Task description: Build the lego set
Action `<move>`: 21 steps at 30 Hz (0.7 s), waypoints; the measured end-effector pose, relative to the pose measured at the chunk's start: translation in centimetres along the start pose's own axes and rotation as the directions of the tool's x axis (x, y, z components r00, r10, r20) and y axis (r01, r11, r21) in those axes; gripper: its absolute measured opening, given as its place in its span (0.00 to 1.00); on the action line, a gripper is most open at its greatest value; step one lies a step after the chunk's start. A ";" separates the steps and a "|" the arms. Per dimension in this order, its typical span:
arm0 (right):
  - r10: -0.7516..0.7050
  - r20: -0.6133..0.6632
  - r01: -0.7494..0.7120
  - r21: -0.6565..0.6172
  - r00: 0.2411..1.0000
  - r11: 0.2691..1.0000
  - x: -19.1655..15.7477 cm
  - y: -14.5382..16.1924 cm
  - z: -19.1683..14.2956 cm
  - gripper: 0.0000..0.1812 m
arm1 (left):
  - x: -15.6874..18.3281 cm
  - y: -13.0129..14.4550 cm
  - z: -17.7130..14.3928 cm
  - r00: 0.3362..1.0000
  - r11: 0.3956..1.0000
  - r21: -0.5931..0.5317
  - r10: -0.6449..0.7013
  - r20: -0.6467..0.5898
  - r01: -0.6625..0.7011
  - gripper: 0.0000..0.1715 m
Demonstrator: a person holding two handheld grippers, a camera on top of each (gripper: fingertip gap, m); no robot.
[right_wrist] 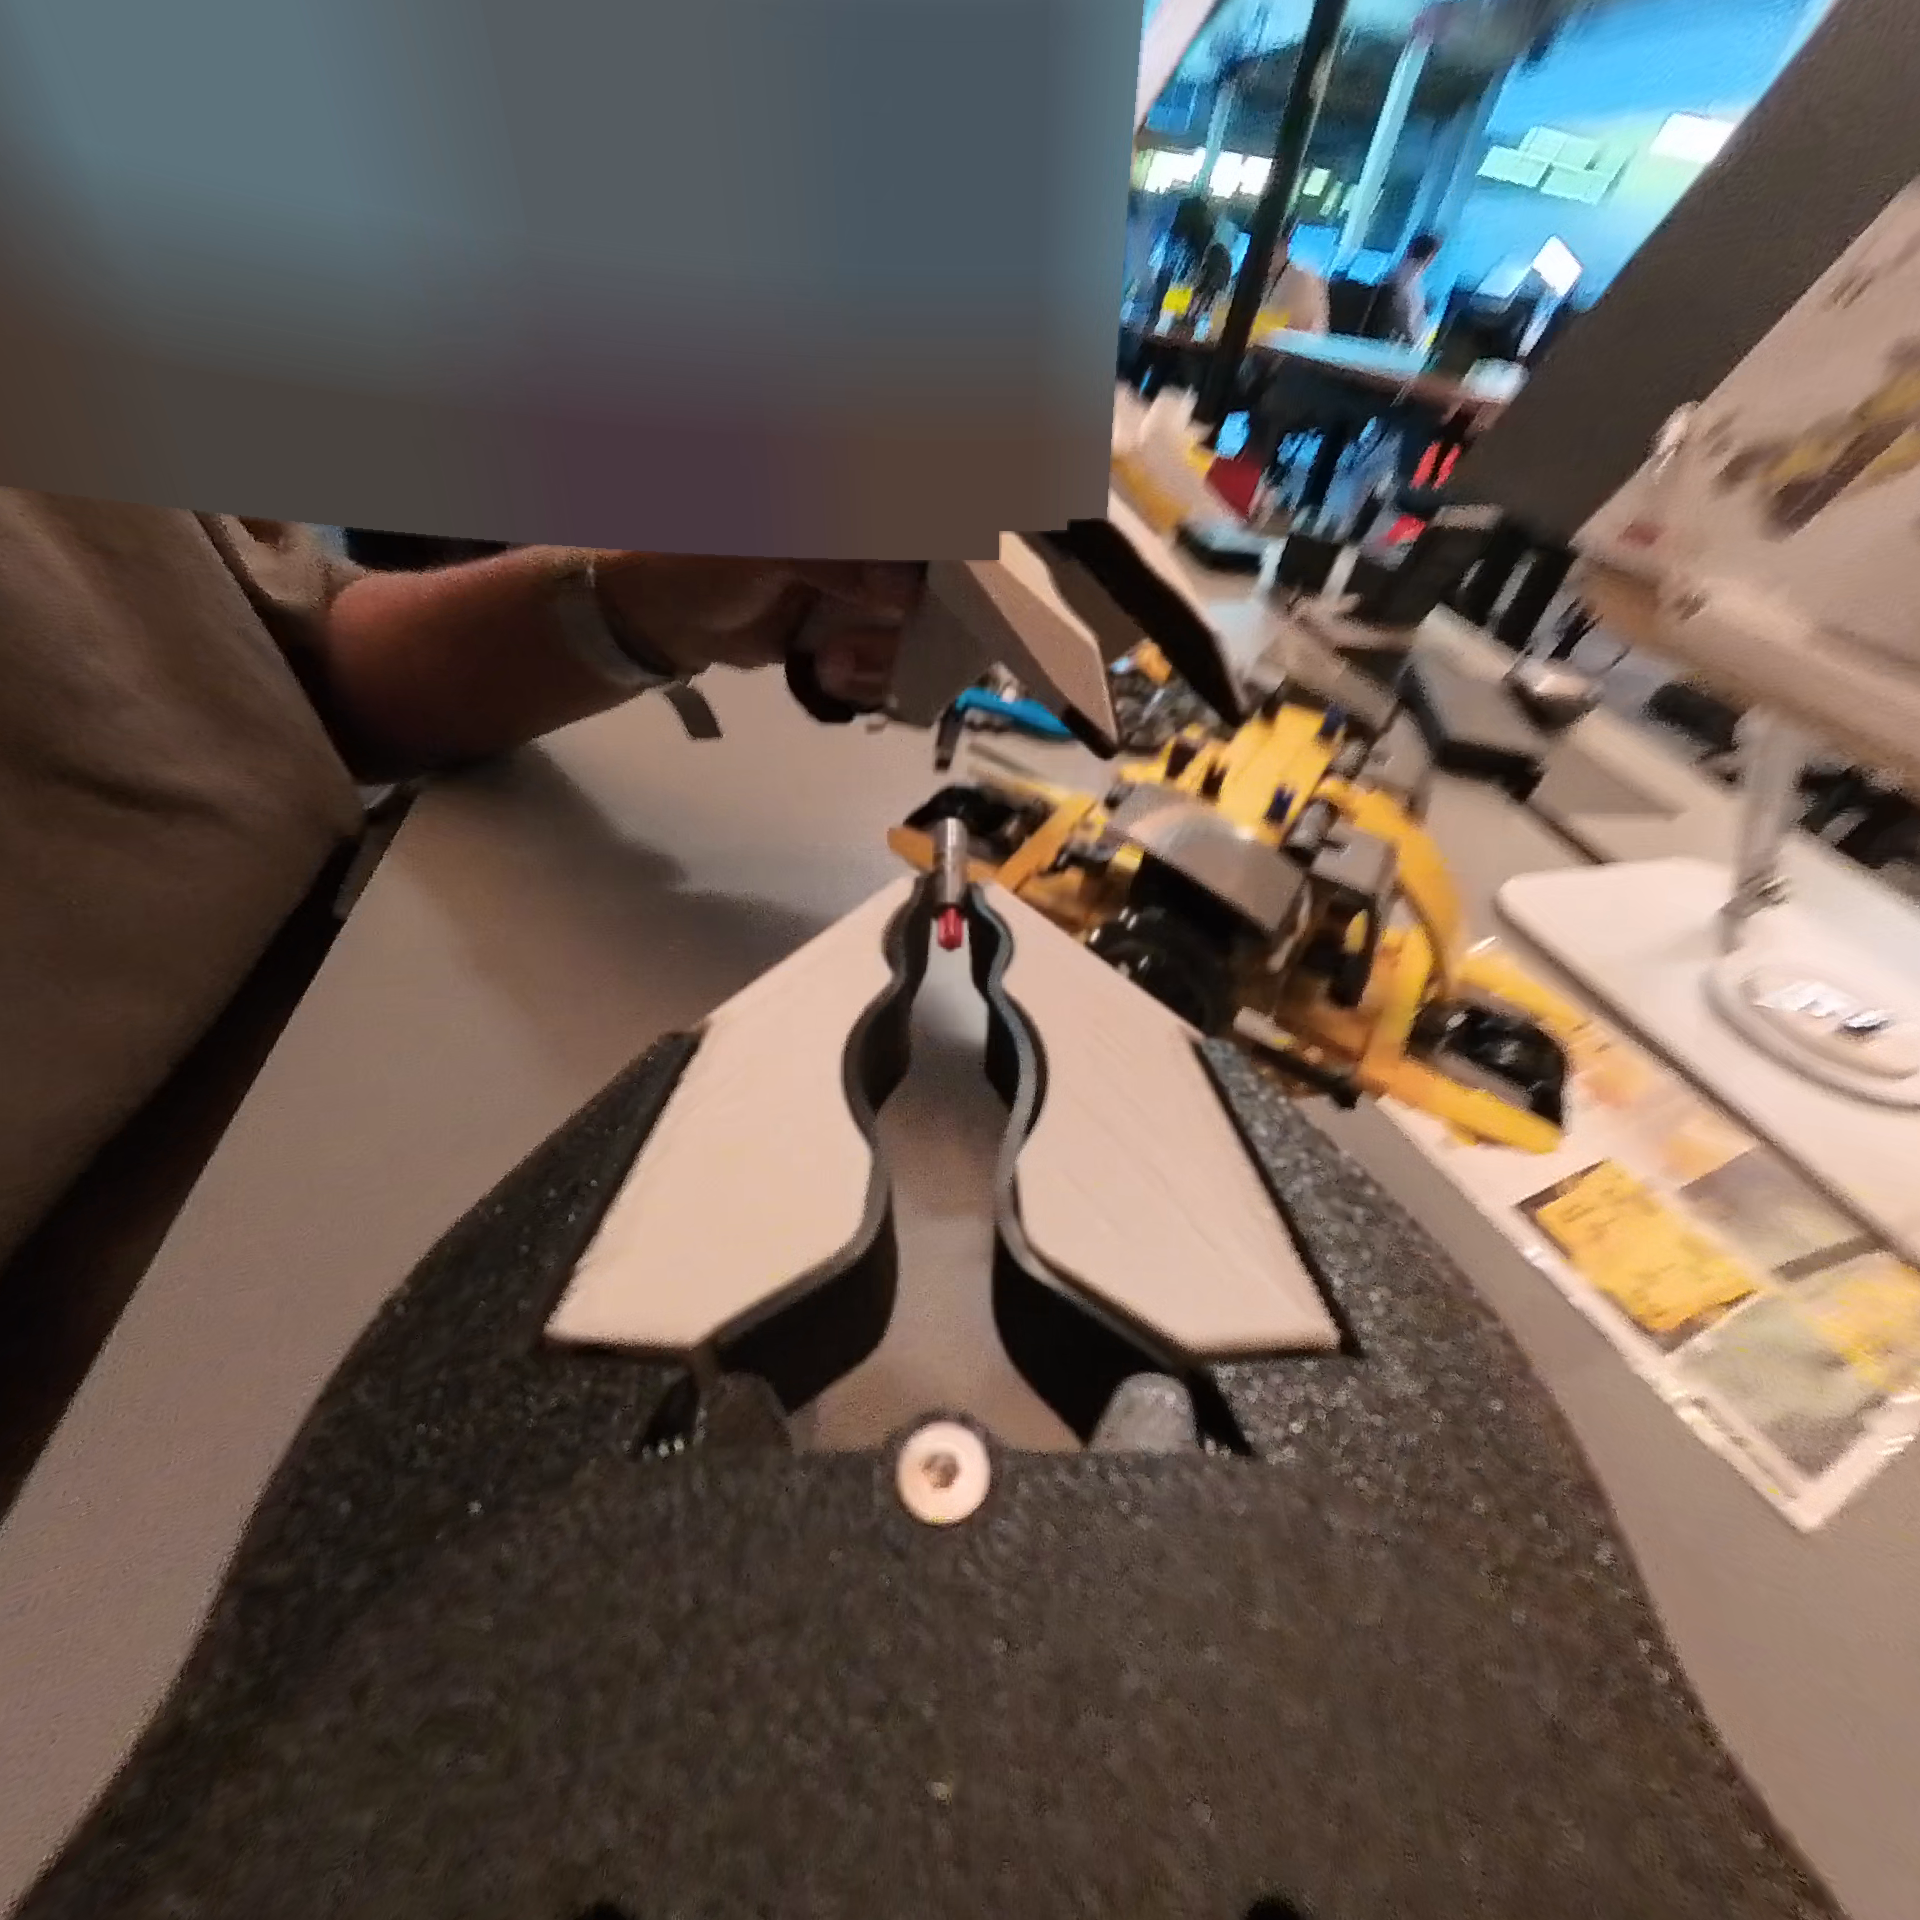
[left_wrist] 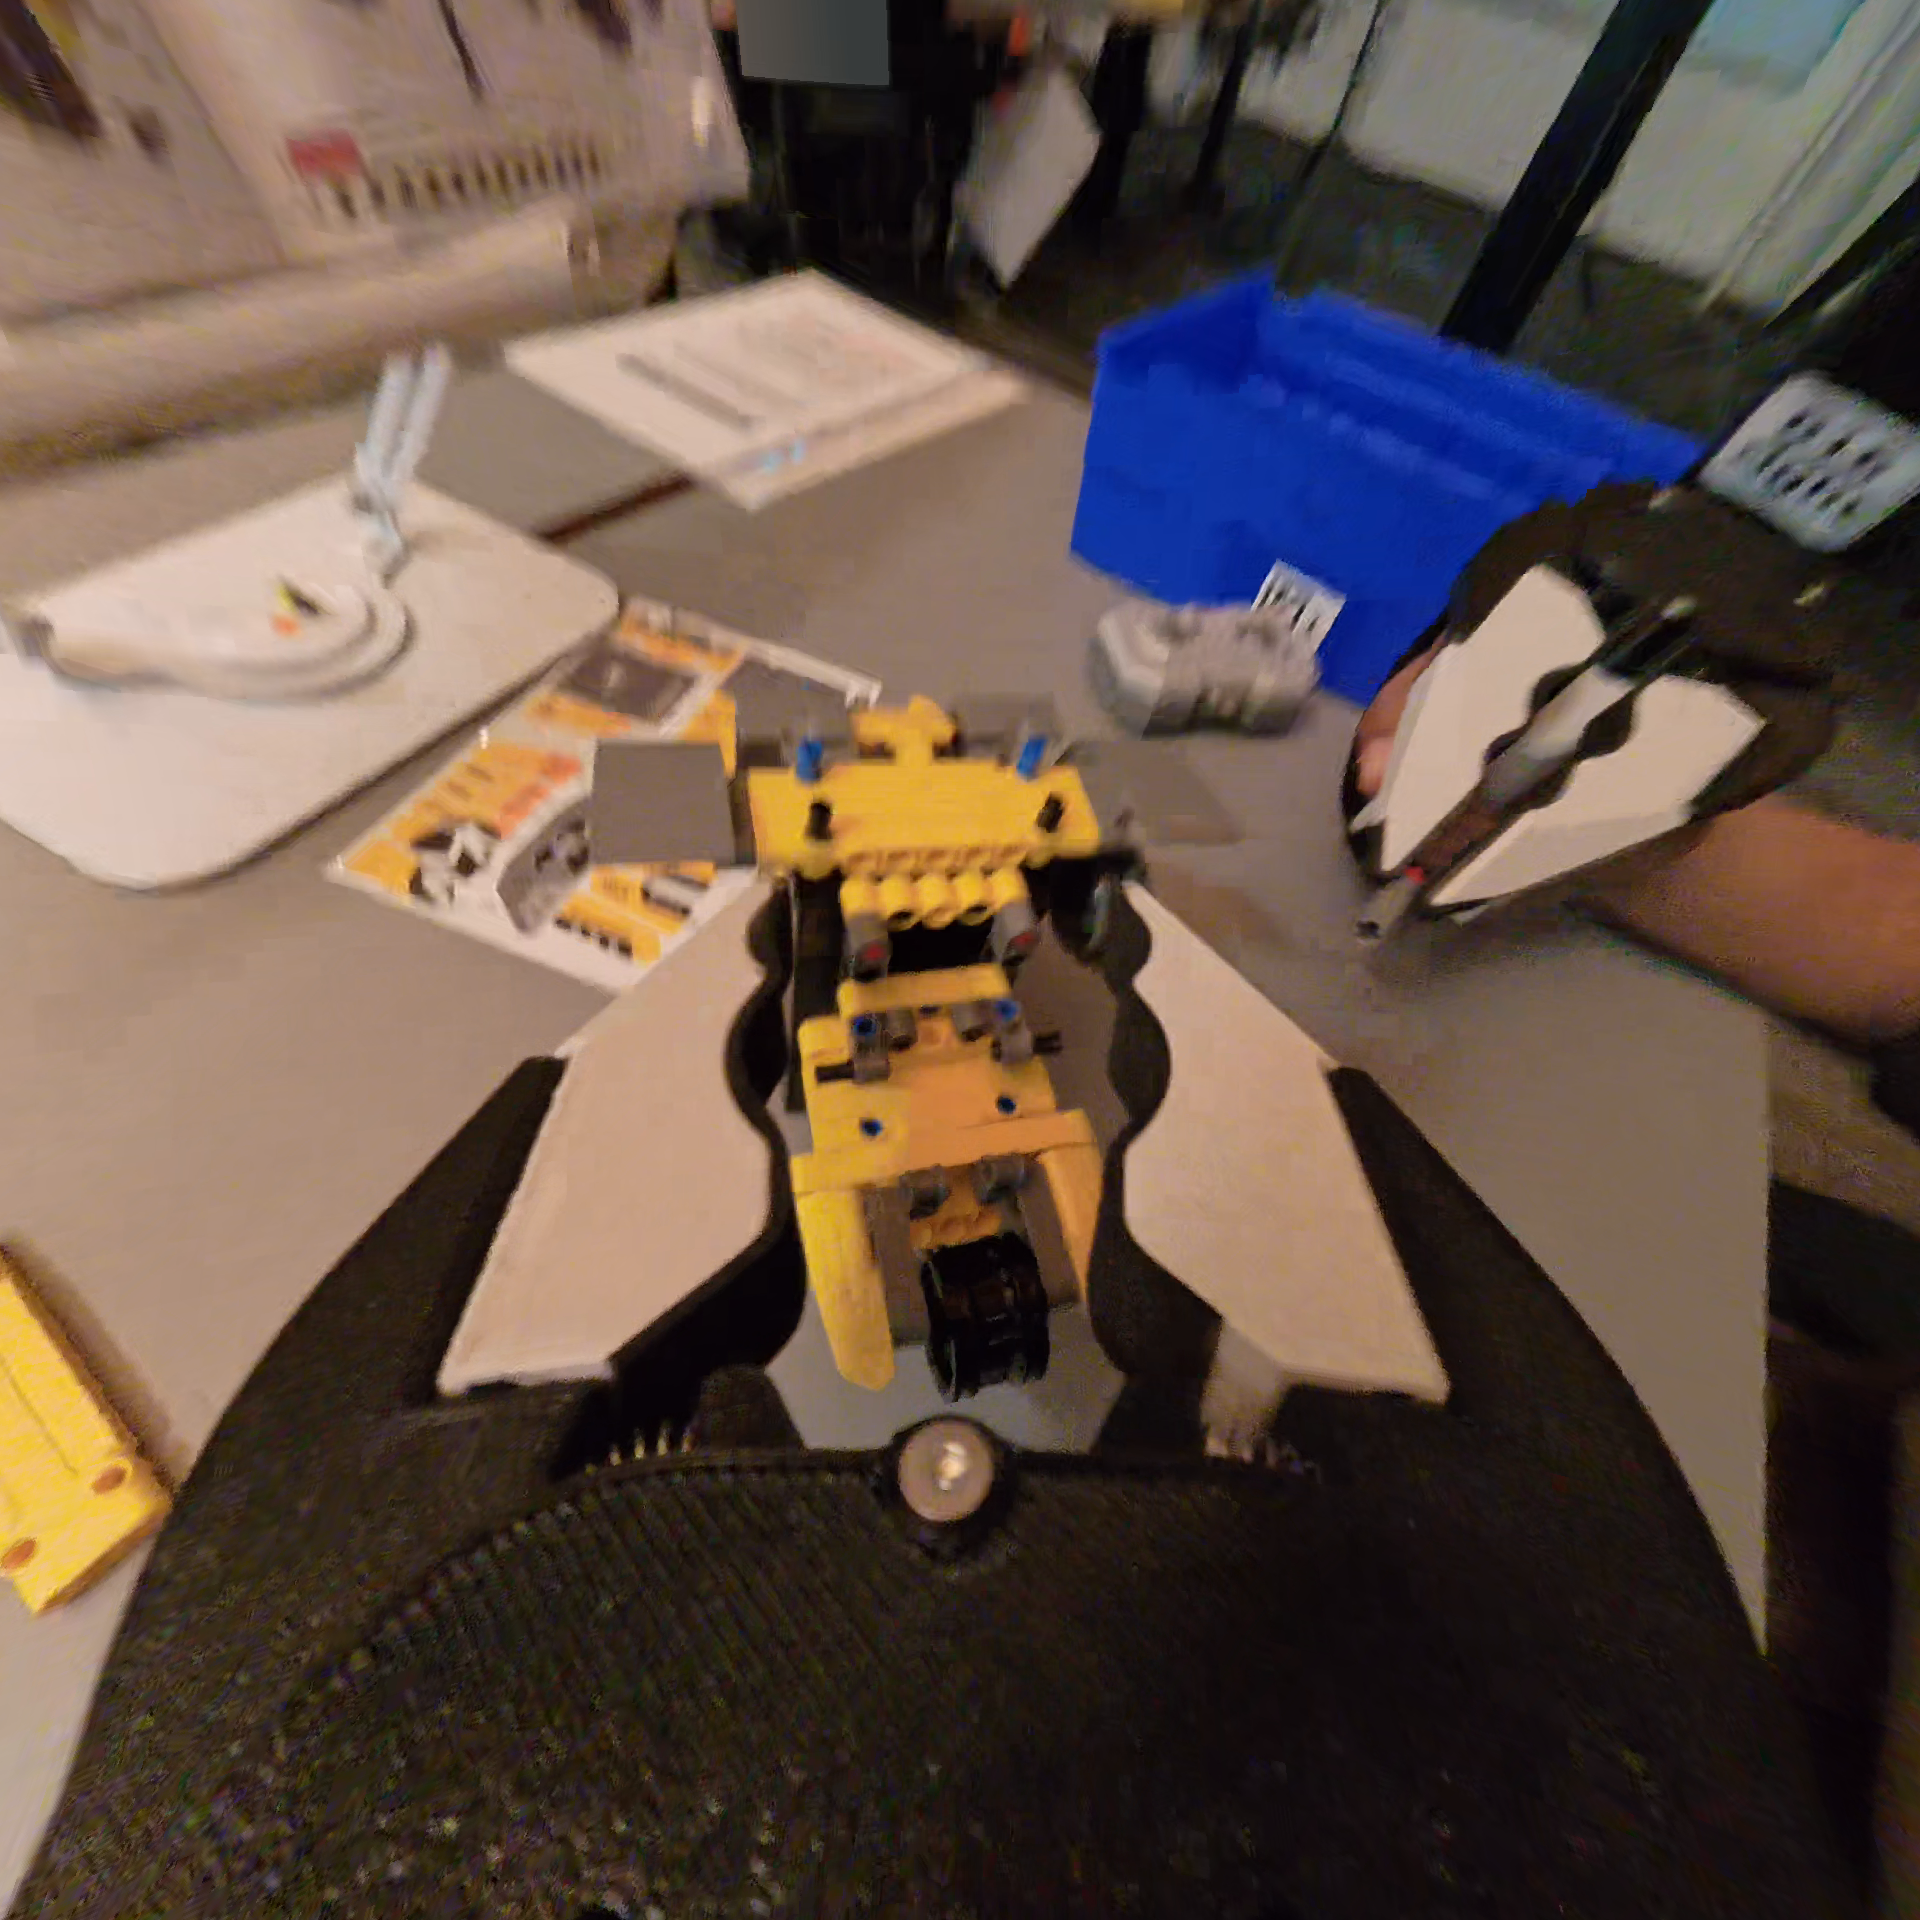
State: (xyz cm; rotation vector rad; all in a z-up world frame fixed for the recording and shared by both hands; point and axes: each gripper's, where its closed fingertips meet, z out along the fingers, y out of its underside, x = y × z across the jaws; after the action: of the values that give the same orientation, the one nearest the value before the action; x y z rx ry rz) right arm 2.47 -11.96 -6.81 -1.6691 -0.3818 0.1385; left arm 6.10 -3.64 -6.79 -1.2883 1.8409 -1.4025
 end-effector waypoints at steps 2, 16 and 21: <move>-0.072 -0.065 0.076 0.054 0.995 0.996 0.3 -1.4 -0.7 0.03 | 1.7 -2.1 -1.3 0.997 0.992 0.125 0.038 -0.074 -0.028 0.27; -0.411 -0.270 0.431 0.015 0.870 0.902 -0.6 -3.5 -1.0 0.03 | 11.3 -1.8 -0.4 0.830 0.974 0.097 -0.120 -0.545 0.205 0.07; -0.381 -0.266 0.407 0.048 0.885 0.912 -0.9 -3.9 -0.8 0.03 | 11.4 -2.1 -0.7 0.821 0.972 0.107 -0.115 -0.560 0.209 0.00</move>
State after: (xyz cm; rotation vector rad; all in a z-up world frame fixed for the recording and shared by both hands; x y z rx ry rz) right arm 1.23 -12.63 -2.99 -1.4521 -0.5046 -0.3512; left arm 1.32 -13.45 -2.83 -1.0406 1.9333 -2.1523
